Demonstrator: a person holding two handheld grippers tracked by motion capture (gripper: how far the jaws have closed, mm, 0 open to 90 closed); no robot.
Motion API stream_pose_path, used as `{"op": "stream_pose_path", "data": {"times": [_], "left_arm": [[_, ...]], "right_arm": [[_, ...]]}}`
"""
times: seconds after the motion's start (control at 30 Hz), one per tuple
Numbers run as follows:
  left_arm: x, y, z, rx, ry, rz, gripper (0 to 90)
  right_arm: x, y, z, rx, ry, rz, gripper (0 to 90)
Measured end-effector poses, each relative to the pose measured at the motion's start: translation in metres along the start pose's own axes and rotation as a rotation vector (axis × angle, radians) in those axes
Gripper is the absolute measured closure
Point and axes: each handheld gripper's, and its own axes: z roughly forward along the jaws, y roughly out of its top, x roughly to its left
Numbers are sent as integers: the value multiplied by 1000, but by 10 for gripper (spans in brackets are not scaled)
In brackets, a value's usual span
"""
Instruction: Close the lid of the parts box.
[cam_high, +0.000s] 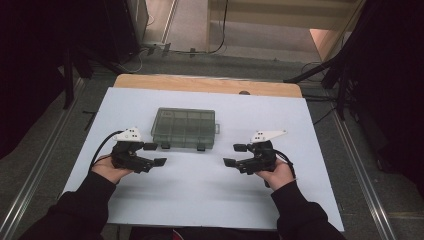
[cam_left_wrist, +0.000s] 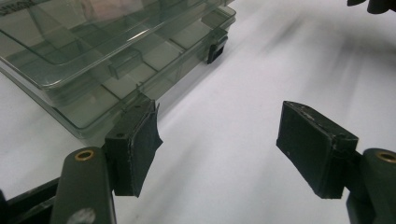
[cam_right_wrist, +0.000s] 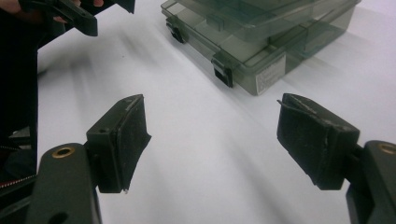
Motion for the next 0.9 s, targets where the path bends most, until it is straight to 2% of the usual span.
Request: {"op": "stream_pose_path", "data": {"times": [0.1, 0.23, 0.37, 0.63, 0.9], "left_arm": [[-3, -3, -2, -11, 2, 4, 286], [-4, -6, -3, 2, 7, 9, 286], [-5, -10, -4, -5, -4, -2, 286], [-7, -17, -4, 22, -11, 6, 286], [-8, -23, -8, 29, -8, 16, 286]], "right_arm": [[1, -6, -6, -1, -9, -6, 256], [2, -12, -13, -6, -18, -2, 255], [3, -20, -20, 2, -38, -1, 255], [3, -32, -32, 11, -60, 7, 254], [0, -43, -42, 11, -78, 6, 252]]}}
